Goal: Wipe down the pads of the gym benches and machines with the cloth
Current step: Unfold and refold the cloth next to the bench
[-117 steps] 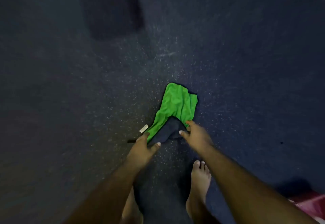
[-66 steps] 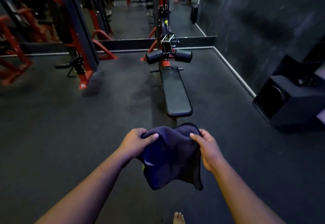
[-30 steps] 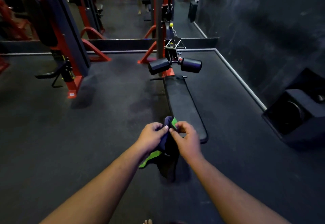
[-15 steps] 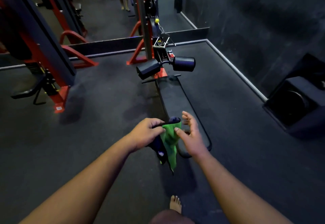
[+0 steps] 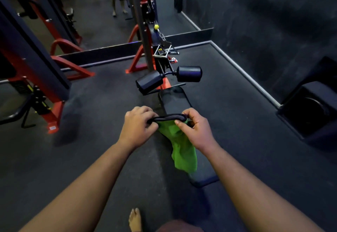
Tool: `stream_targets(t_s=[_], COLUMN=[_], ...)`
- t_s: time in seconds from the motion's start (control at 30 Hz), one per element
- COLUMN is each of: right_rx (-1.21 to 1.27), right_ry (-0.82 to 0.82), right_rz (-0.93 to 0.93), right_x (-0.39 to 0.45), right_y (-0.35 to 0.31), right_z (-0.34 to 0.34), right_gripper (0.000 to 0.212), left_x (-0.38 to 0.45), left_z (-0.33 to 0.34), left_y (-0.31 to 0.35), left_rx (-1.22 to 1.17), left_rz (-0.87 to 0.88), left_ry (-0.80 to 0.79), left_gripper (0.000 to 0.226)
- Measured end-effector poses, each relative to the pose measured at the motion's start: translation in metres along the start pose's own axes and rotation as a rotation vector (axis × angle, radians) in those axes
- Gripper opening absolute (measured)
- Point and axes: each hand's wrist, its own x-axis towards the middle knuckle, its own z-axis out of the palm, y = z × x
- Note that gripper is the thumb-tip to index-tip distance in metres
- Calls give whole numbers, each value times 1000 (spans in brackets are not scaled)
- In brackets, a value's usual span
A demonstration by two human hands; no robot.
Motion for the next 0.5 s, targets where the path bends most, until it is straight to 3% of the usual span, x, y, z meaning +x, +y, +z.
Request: stream_targets(t_s=[0.07, 0.13, 0.23, 0.3, 0.37, 0.43, 0.5], right_rx=[-14, 90, 312, 445, 503, 527, 613], right_ry=[52, 117, 238, 295, 341, 419, 462], right_rz=[-19, 0, 59, 133, 207, 296, 369], right_x=[19, 43, 82, 111, 136, 157, 169], right_y=[-8, -19, -41, -54, -61, -60, -51], right_z=[4, 11, 24, 33, 41, 45, 46], right_gripper=[15, 12, 11, 10, 3, 17, 34], left_x=[16, 32, 51, 65, 80, 94, 109], left_z=[11, 18, 36, 44, 45, 46, 48], left_y=[-10, -18, -45, -57, -65, -67, -71], left_rx=[-465, -948, -1242, -1294, -1359, -1435, -1485], left_rz=[-189, -392, -438, -439, -440, -465, -507], left_ry=[82, 25, -226, -417, -569, -664, -658], left_gripper=[16, 38, 90, 110, 98, 65, 36])
